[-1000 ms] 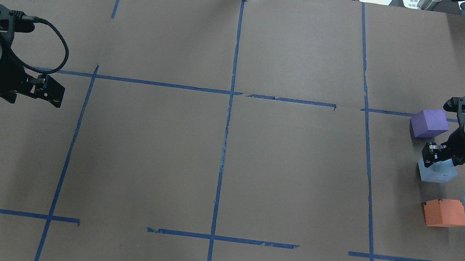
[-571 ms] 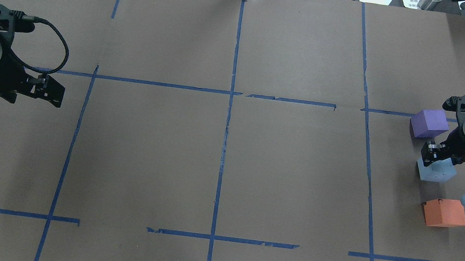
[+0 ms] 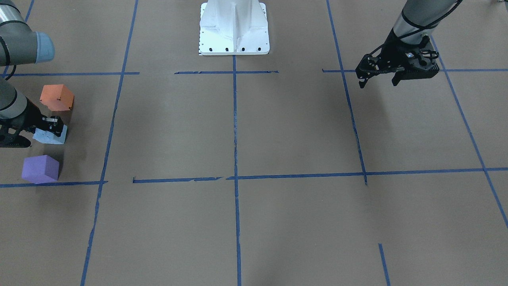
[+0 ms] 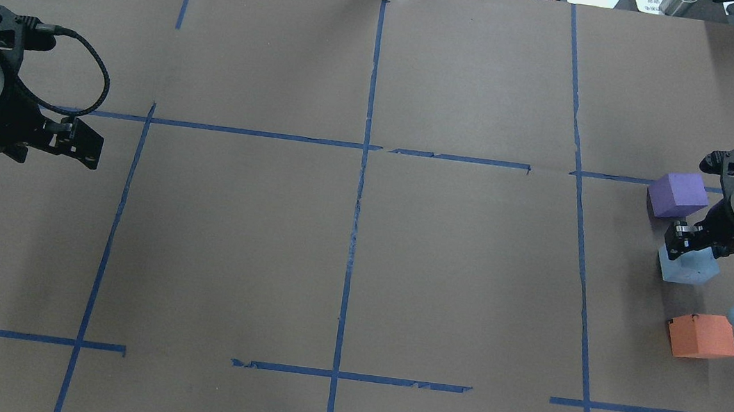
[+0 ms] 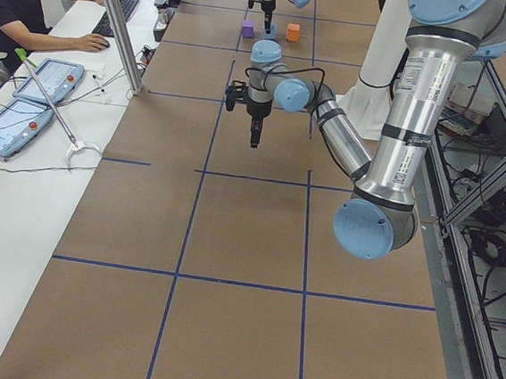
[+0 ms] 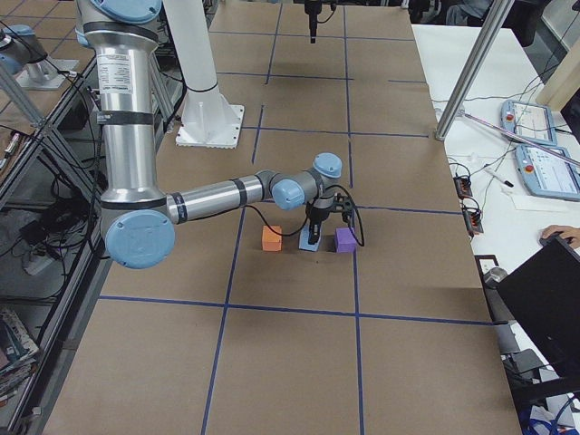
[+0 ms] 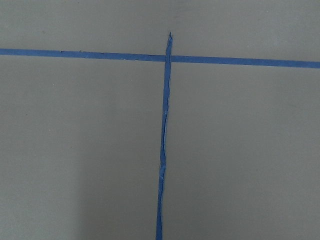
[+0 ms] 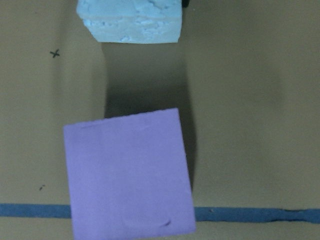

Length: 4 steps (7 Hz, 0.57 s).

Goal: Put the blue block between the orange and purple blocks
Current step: 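Lower the light blue cube between the purple and orange cubes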

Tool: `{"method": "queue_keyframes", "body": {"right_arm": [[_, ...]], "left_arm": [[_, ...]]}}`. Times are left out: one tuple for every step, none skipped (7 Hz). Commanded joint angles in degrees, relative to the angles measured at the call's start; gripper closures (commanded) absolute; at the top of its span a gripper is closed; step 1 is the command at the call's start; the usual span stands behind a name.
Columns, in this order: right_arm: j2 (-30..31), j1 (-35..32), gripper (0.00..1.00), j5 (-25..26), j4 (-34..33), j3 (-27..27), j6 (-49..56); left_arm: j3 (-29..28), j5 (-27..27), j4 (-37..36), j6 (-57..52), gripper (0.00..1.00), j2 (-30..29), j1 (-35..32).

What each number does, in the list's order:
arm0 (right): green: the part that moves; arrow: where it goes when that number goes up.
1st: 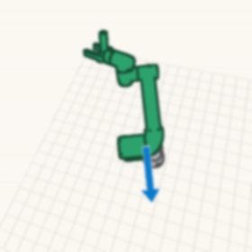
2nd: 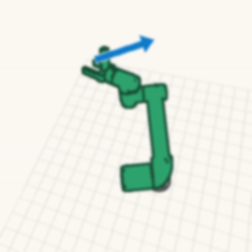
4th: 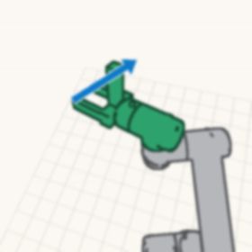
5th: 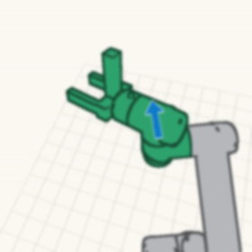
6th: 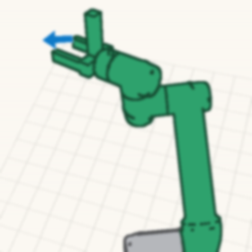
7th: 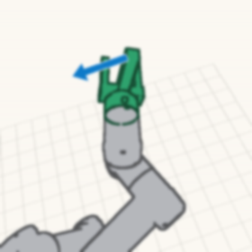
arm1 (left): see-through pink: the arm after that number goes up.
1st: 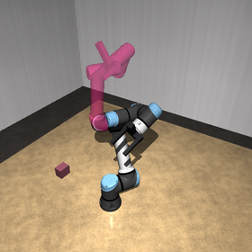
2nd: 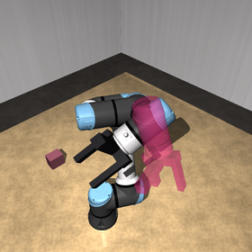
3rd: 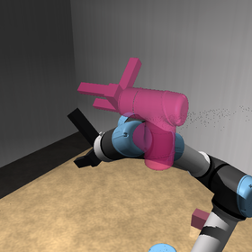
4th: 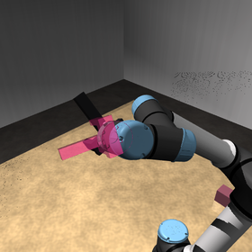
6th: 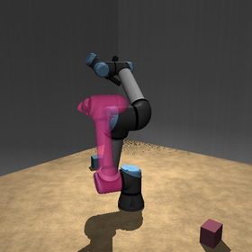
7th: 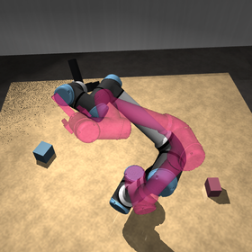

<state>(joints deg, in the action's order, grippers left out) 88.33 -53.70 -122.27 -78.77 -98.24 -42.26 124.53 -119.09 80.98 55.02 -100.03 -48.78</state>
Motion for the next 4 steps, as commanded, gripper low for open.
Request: {"method": "queue_keyframes", "body": {"right_arm": [[0.0,0.0,0.36,-0.1,1.4,0.6,-0.3],[0.3,0.0,0.00,-0.1,2.1,0.5,-0.3],[0.7,0.0,0.00,-0.1,3.3,0.6,-0.3],[0.7,-0.1,0.00,-0.1,3.4,0.5,-0.3]], "left_arm": [[0.0,0.0,0.0,0.0,0.00,-0.2,0.0],[0.0,0.0,0.0,0.1,0.00,-0.3,0.0],[0.0,0.0,0.0,0.1,0.00,-0.3,0.0],[0.1,0.0,0.0,0.1,0.00,-0.3,0.0]]}}
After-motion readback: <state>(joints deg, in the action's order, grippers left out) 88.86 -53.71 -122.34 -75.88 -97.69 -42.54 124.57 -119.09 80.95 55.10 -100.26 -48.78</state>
